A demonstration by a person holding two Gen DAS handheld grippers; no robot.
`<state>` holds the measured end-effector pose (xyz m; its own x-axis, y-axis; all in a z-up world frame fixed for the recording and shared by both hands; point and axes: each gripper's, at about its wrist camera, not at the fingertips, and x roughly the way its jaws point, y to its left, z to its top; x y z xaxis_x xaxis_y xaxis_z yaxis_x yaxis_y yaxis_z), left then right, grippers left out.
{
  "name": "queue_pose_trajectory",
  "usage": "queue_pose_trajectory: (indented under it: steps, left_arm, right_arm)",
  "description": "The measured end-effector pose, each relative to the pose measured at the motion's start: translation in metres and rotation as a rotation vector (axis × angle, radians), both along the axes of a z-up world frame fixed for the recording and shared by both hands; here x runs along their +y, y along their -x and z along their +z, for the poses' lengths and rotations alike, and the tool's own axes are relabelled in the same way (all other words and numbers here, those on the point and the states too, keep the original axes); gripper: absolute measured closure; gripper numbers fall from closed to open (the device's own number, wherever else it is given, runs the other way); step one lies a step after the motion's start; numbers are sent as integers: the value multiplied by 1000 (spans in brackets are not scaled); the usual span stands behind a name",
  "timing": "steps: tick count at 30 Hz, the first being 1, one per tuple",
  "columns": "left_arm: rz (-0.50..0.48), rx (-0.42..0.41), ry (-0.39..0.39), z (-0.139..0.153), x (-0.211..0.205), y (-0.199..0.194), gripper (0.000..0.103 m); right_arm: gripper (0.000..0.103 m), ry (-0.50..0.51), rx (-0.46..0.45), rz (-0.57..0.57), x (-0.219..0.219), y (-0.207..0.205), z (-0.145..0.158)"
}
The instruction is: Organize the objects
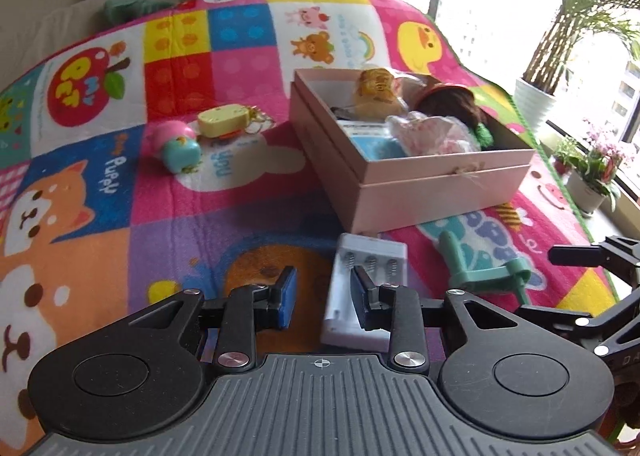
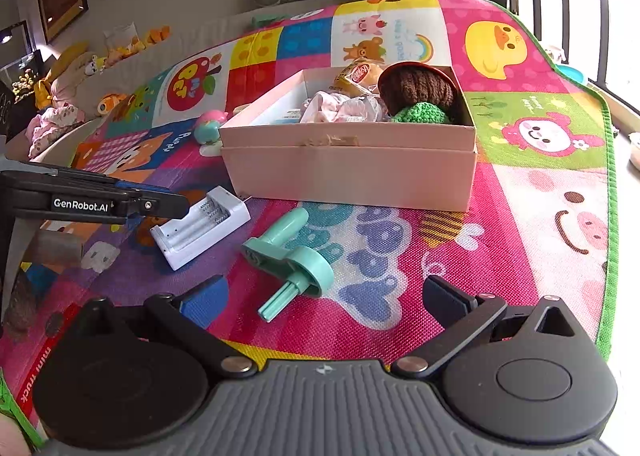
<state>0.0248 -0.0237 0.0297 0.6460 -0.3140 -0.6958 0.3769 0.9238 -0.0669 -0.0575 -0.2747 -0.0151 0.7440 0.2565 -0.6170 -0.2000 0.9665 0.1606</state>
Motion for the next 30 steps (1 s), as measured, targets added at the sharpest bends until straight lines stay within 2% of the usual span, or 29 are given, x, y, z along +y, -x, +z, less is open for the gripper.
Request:
queue_pose_trajectory:
  steps: [4,10,11,14,22,25,27,30]
  left_arm:
    - [34,83,-46,-10,15,-13,70]
    - [27,58,-131,-11,11,-18,66]
    - [40,52,-138,-11,12,-20,58]
    - [55,56,-114,-12,18,-25,56]
    - [43,37,-129,-13,18,-29,53]
    - [54,43,-135,-13,18,-35,45]
    - [74,59,-127,-14,22,-41,32]
    - [75,65,-109,-15,27,-45,31]
  right_arm:
    - [0,0,0,1,0,0,0]
    - [0,2,0,2,-1,1,1]
    - [0,1,0,2,-1,1,1]
    - [0,0,-1,1,-1,1,1]
    - [0,0,0,2,0,1,2]
    - [0,1,2,4,0,1,2]
    - [0,2,4,6,0,1,2]
    - [0,1,5,7,0,1,2]
